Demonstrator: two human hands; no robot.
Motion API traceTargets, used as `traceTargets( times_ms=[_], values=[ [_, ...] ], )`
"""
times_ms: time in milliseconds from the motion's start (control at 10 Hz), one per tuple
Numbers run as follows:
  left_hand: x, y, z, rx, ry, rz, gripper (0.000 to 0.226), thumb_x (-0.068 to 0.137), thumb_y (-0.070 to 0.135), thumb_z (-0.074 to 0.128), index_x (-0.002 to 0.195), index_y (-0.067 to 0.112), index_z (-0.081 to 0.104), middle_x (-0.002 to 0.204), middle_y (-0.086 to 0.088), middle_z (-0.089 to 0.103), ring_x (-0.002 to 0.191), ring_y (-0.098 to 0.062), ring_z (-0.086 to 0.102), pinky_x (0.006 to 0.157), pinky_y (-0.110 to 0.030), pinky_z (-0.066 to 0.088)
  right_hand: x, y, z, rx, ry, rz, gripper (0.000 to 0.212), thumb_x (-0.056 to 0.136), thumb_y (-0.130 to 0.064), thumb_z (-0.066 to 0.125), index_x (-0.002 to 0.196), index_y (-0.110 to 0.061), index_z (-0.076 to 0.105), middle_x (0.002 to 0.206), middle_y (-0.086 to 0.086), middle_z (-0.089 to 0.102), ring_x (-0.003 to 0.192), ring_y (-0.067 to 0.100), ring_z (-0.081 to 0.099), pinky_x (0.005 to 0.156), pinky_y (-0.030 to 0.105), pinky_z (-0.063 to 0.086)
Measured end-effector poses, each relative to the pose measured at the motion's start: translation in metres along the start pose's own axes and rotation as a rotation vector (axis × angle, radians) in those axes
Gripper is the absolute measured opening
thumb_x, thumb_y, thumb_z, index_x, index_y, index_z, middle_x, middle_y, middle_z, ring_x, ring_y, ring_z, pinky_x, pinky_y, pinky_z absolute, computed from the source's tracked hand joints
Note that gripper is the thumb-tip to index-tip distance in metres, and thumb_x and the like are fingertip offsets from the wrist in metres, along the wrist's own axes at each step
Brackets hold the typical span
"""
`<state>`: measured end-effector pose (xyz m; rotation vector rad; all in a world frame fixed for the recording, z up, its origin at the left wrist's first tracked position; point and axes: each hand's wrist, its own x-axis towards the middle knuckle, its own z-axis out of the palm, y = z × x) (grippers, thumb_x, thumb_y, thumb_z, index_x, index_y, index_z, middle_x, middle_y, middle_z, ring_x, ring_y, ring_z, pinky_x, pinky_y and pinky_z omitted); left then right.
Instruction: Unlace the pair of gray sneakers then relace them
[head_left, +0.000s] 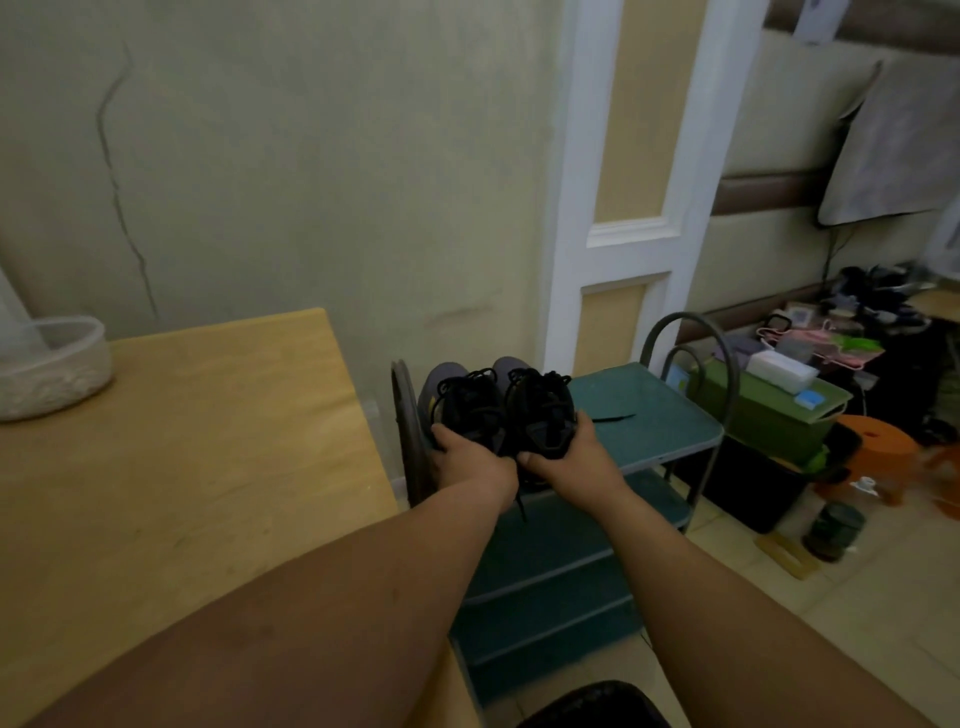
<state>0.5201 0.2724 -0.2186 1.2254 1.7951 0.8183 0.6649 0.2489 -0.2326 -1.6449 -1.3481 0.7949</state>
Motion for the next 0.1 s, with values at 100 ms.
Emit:
traceTargets(
  times_ms=[100],
  values=[
    [-0.0170, 0.0125, -0.0044, -0.039, -0.005, 0.068, 0.111, 0.087, 0.029, 0.082, 0.163, 0.015, 0.002, 0.161, -0.020, 0.028, 0.144, -0.041, 0.040, 0.116, -0.054, 0.043, -0.0155, -0.0223, -0.0063, -0.011, 0.080, -0.051, 0.092, 0.075, -0.042, 0.086, 0.147, -0.019, 0.034, 0.140, 0.005, 0.057, 0.131, 0.027, 0.056, 0.108, 0.045, 0.049]
  ],
)
